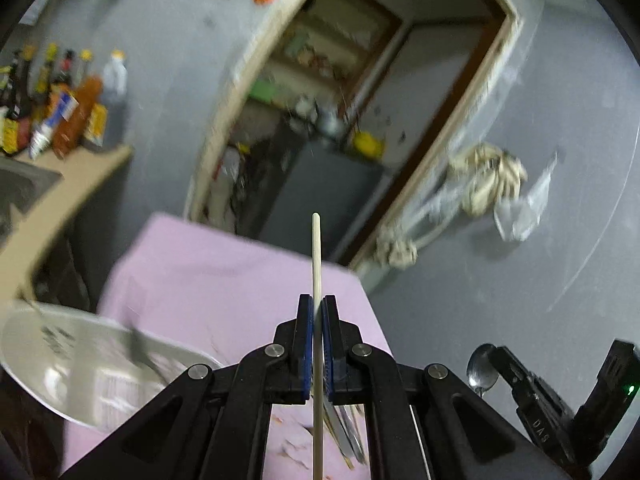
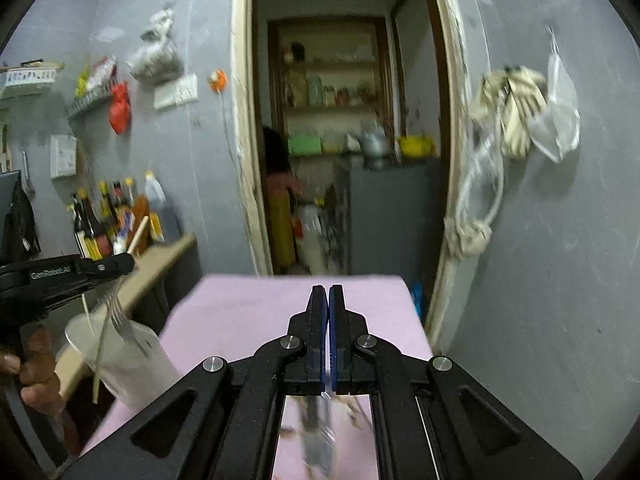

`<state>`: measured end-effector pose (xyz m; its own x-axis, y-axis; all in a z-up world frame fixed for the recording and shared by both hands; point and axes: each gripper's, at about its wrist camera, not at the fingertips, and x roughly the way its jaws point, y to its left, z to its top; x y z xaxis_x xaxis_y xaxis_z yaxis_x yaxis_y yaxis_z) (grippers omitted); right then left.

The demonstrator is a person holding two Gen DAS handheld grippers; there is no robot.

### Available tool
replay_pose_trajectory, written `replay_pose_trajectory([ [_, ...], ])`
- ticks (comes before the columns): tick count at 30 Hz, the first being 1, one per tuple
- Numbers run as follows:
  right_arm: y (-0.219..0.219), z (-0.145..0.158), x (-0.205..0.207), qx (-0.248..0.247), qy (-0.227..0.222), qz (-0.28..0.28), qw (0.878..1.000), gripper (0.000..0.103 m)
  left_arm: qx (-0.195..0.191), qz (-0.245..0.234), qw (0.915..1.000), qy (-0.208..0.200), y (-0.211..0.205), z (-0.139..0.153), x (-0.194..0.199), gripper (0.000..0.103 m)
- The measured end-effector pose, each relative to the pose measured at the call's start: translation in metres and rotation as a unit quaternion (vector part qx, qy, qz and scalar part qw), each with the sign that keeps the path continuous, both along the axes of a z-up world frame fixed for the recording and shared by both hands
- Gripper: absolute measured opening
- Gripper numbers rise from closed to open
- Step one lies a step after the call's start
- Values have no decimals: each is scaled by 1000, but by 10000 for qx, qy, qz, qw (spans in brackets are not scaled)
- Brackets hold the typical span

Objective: Organize utensils
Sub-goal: 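Lift the chopstick with the left tool and drop it into the white caddy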

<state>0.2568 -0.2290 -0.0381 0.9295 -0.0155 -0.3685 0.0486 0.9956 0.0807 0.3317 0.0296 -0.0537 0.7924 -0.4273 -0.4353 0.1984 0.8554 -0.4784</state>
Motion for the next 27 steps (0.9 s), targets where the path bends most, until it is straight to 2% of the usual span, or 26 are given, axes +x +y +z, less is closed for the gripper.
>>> replay_pose_trajectory([
  [6,61,19,20,-60,-604,62,9981,2,66,562,9972,-496,71,30,-4,5],
  [11,115,23,32,-342,-973,81,9946,2,-106,1069,9920,-665,124,30,0,5],
  [16,156,15,46,-652,-1050,235,9921,2,-357,1468,9864,-642,156,15,10,5],
  [19,164,6,50,-698,-1040,310,9916,2,-467,1654,9832,-619,167,2,18,5],
  [27,177,-23,65,-805,-977,248,9916,2,-343,1877,9798,-599,175,-32,28,5],
])
